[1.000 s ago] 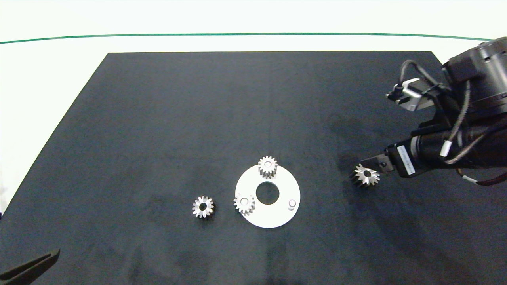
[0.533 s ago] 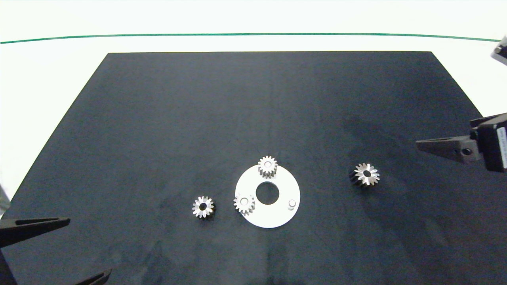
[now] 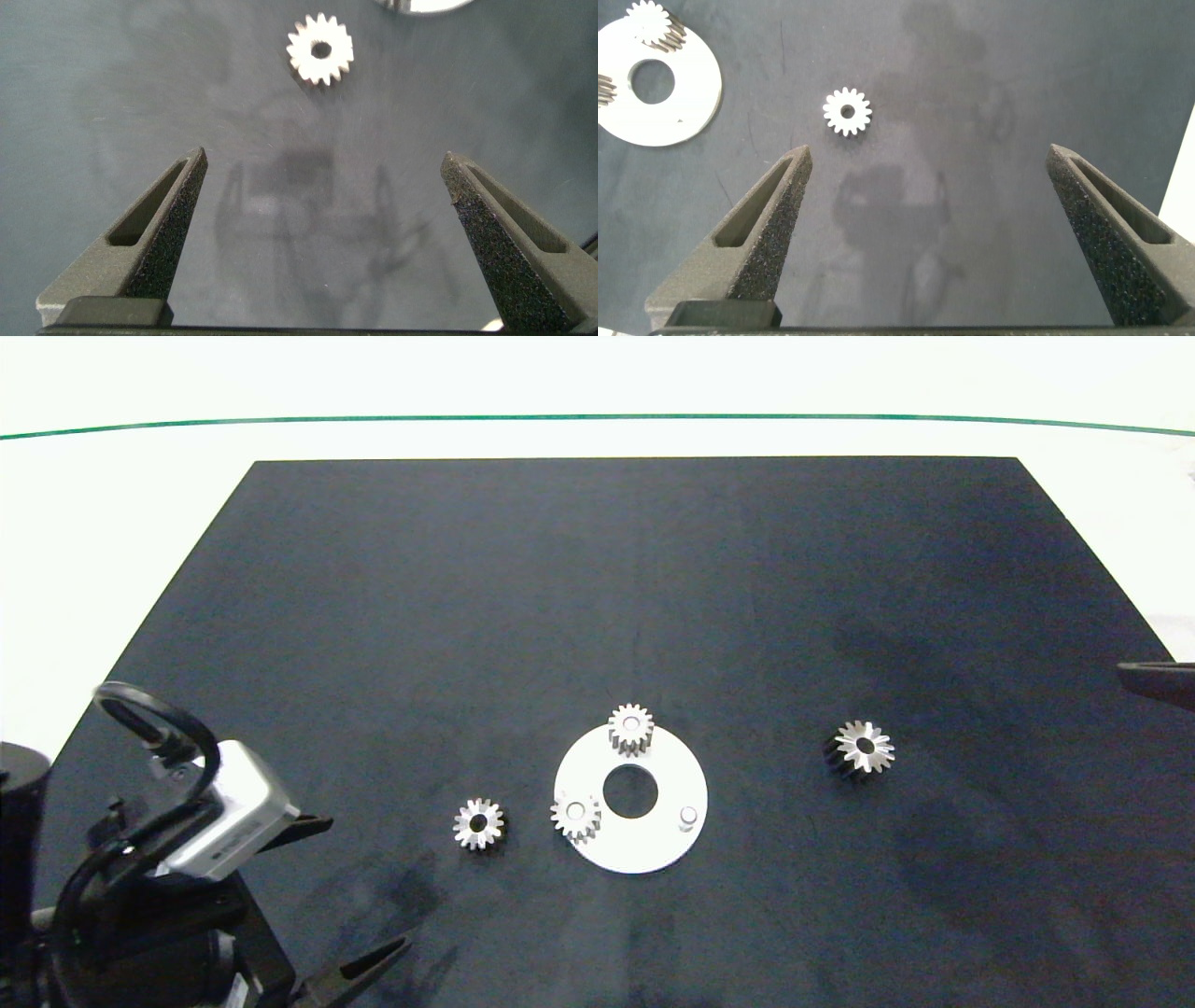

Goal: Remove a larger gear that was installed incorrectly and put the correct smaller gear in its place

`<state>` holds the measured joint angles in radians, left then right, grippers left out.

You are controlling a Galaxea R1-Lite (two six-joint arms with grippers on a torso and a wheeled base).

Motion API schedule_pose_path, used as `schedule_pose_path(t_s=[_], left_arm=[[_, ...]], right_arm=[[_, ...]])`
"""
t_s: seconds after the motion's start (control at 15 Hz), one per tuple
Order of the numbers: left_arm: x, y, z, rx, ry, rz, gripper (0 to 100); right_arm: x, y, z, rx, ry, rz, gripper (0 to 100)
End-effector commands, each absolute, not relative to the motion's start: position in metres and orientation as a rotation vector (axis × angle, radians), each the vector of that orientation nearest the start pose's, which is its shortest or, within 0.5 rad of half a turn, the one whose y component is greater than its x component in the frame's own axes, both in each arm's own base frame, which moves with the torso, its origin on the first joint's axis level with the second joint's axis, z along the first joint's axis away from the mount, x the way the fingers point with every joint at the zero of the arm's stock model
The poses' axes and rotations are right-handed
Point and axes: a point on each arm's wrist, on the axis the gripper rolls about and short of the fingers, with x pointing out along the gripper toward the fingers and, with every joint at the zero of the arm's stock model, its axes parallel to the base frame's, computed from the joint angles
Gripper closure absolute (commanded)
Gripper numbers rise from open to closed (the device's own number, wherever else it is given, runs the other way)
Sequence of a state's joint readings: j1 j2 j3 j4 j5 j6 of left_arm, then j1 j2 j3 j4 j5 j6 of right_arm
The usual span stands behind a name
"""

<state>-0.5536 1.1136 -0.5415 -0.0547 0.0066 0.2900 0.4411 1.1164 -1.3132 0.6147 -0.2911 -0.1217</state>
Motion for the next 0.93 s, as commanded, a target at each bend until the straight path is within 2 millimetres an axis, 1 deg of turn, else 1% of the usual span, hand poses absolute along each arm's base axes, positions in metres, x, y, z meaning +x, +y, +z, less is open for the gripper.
schedule_pose_path(t_s=[0.07, 0.33, 0.67, 0.93], left_arm=[[0.145, -0.092, 0.17, 0.47, 0.484, -0.615, 0], [0.165, -0.104, 0.164, 0.553, 0.436, -0.573, 0], [0.175, -0.124, 0.157, 0.586, 0.417, -0.581, 0], [0.185, -0.133, 0.152, 0.591, 0.433, -0.579, 0]], right_arm=[[0.101, 0.041, 0.339, -0.264, 0.364, 0.168, 0], [0.096, 0.038, 0.339, -0.262, 0.36, 0.167, 0], [0.097, 0.038, 0.338, -0.262, 0.364, 0.169, 0], [0.097, 0.038, 0.337, -0.263, 0.367, 0.17, 0]])
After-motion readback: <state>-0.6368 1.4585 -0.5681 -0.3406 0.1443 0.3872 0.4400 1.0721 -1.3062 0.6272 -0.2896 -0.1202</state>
